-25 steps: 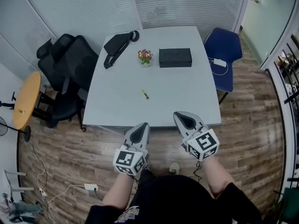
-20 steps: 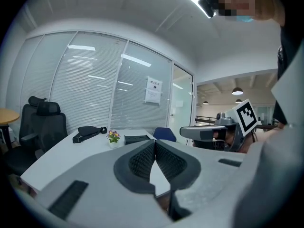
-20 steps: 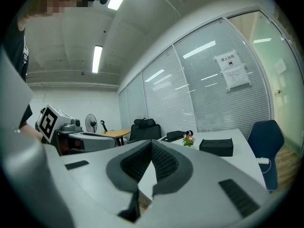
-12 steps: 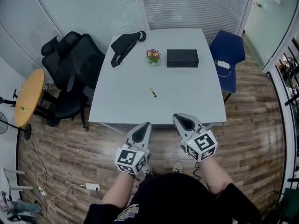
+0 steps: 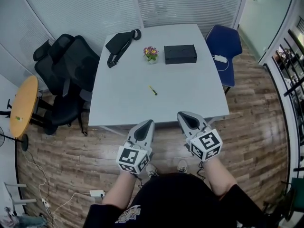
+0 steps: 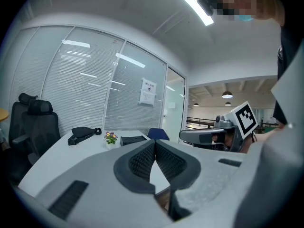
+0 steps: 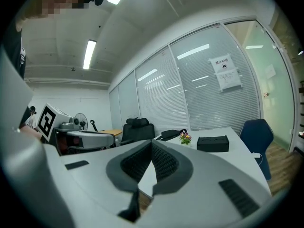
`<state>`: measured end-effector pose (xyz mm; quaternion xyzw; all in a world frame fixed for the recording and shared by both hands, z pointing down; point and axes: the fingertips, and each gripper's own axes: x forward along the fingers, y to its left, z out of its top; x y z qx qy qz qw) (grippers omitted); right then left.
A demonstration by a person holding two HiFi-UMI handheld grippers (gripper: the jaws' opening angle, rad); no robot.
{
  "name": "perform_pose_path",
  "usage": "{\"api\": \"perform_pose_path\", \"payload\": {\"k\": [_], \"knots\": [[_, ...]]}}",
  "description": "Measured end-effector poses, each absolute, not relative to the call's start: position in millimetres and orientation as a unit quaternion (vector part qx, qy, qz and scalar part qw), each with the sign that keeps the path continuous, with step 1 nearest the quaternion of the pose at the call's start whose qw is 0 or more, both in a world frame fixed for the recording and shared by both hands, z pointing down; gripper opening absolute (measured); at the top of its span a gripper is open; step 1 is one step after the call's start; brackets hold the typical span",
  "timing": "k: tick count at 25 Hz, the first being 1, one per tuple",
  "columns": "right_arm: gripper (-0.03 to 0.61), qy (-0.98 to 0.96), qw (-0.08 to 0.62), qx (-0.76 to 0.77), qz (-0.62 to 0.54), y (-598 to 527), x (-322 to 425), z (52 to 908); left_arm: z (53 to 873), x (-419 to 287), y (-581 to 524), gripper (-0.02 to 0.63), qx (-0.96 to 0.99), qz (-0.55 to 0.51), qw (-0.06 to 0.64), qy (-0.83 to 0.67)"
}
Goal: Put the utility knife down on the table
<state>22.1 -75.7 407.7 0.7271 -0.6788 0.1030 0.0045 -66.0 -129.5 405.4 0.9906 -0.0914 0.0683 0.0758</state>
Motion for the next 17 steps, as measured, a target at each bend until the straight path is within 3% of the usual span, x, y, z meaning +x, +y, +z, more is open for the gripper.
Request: {"api": "perform_pose_path", "payload": {"k": [17], "knots": [[0.003, -0.678, 0.011, 0.727, 0.105, -67.9, 17.1, 407.3, 399.8, -69.0, -122.8, 0.006, 0.991, 0.061, 0.075, -0.091]]}}
